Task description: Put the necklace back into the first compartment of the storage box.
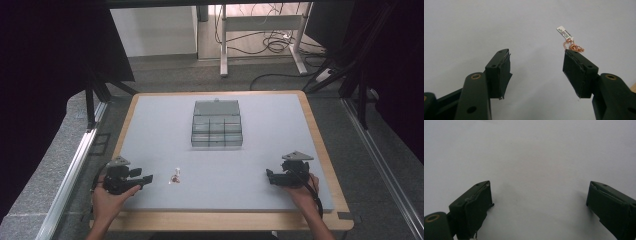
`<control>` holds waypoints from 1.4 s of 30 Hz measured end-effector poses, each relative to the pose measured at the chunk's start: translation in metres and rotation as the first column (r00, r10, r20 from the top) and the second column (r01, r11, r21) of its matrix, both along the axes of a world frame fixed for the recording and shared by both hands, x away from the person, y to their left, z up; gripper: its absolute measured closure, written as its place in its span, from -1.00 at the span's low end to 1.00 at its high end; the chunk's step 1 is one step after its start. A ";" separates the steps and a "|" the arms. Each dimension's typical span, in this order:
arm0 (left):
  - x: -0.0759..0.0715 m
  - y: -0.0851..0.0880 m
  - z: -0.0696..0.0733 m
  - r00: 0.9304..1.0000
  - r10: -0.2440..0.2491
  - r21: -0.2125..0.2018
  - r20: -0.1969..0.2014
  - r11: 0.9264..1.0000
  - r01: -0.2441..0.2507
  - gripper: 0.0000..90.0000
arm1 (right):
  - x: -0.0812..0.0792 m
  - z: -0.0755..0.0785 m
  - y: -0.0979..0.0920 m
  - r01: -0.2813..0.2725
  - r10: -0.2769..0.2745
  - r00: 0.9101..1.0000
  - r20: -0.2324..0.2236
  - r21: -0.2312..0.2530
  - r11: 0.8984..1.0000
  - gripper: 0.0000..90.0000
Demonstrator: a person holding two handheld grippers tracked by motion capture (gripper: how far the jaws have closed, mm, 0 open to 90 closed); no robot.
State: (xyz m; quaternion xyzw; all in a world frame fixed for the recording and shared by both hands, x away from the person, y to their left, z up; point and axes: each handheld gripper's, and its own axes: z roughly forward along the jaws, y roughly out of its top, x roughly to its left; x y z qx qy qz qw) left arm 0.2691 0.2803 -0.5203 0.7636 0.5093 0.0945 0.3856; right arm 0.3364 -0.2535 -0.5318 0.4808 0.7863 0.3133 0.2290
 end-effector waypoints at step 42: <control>0.021 -0.062 0.024 0.979 -0.198 0.051 -0.043 0.978 0.200 0.16 | 0.001 0.000 -0.001 -0.009 0.009 1.000 0.001 0.002 1.000 -0.87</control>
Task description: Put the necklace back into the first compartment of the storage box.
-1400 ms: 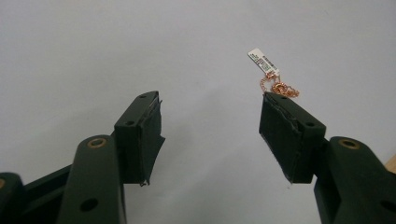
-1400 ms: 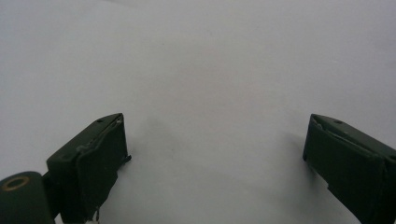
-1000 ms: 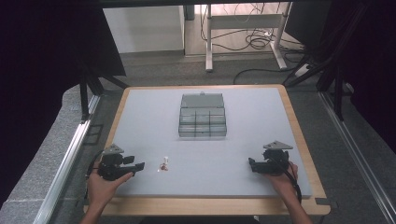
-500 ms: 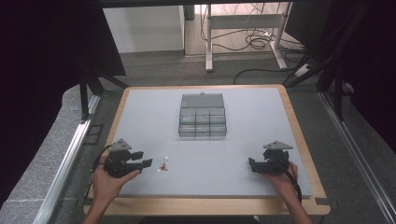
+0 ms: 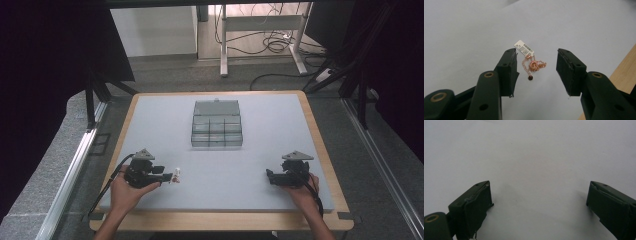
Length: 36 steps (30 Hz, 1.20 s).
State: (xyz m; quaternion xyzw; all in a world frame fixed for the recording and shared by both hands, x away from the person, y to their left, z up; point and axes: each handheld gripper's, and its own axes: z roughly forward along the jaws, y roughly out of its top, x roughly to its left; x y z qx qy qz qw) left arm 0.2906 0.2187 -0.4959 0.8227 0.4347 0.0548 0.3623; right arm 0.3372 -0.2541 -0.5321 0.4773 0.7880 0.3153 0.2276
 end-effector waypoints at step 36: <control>0.013 -0.034 -0.029 0.999 -0.033 0.186 -0.029 0.982 0.038 0.72 | 0.000 0.000 0.000 -0.005 0.005 1.000 -0.001 0.000 1.000 -0.87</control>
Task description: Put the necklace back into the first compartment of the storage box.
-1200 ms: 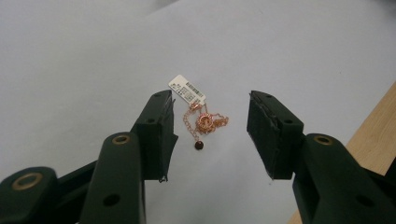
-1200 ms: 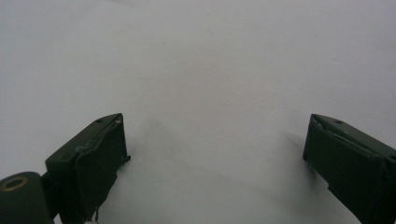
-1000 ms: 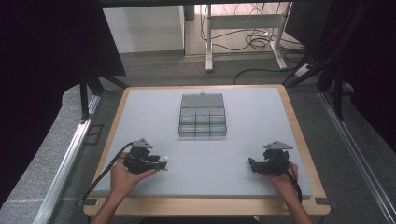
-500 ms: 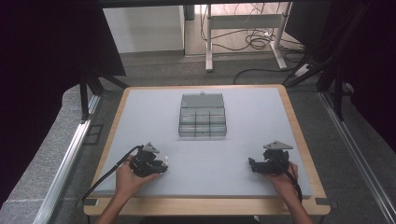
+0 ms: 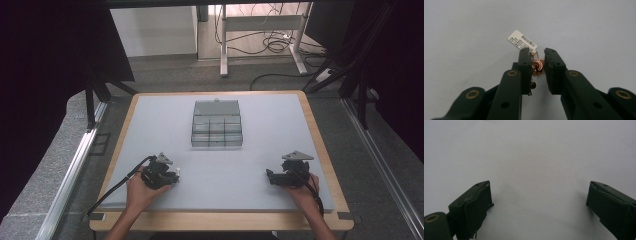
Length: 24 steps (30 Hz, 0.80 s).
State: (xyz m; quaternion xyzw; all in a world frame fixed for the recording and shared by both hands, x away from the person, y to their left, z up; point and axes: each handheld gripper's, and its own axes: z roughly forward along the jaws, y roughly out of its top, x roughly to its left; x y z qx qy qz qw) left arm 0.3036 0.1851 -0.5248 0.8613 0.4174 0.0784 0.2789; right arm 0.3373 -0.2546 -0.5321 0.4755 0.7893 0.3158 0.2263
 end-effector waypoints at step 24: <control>-0.001 0.009 0.010 1.000 -0.008 -0.055 0.026 0.998 0.010 0.96 | 0.000 0.000 0.000 -0.003 0.003 1.000 0.000 0.000 1.000 -0.87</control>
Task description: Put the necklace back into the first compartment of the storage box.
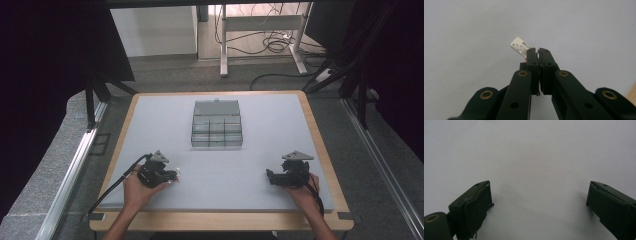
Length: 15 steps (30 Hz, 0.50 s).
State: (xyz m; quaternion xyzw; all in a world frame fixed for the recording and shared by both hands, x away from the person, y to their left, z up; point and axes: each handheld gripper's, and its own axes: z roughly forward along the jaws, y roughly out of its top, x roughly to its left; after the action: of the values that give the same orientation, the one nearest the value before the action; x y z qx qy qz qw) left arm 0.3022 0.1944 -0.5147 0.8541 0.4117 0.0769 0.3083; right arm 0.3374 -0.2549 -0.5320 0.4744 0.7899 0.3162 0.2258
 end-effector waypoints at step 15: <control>0.005 -0.010 -0.011 1.000 0.005 0.046 -0.020 0.999 -0.004 0.67 | 0.000 0.000 0.000 0.000 0.000 1.000 0.000 0.001 1.000 -0.87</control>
State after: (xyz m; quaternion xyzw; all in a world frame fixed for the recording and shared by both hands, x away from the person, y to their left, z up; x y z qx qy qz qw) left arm 0.3077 0.1844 -0.5253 0.8607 0.4151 0.0782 0.2844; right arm 0.3375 -0.2549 -0.5320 0.4744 0.7899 0.3165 0.2254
